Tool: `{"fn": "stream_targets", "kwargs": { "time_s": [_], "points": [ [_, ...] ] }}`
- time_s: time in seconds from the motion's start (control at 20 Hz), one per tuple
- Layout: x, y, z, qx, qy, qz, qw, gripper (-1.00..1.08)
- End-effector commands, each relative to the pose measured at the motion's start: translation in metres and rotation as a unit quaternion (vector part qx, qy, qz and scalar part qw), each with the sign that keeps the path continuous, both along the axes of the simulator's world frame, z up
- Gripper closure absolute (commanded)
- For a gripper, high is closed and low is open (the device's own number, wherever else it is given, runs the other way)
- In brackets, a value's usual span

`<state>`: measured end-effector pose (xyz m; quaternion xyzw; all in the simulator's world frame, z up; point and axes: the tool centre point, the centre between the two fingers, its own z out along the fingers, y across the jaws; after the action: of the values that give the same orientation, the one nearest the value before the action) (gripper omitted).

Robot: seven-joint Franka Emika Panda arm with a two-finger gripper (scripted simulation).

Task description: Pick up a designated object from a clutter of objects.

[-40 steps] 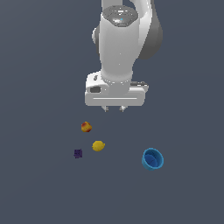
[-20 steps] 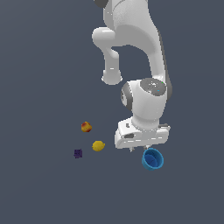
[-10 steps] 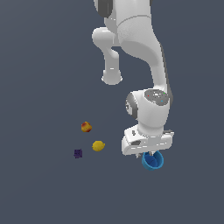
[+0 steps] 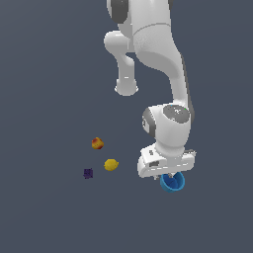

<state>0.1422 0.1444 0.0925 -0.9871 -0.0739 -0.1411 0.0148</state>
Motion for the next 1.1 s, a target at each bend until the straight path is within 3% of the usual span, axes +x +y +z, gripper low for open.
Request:
{"fn": "stream_targets", "kwargs": {
  "time_s": [0.0,0.3,0.35,1.05],
  "points": [
    [0.002,0.001,-0.009,0.000,0.000,0.000,1.0000,-0.20],
    [0.005,0.001,-0.020,0.000,-0.001,0.000,1.0000,-0.20],
    [0.005,0.001,-0.020,0.000,-0.001,0.000,1.0000,1.08],
    [0.004,0.001,-0.016,0.000,-0.001,0.000,1.0000,1.08]
  ]
}}
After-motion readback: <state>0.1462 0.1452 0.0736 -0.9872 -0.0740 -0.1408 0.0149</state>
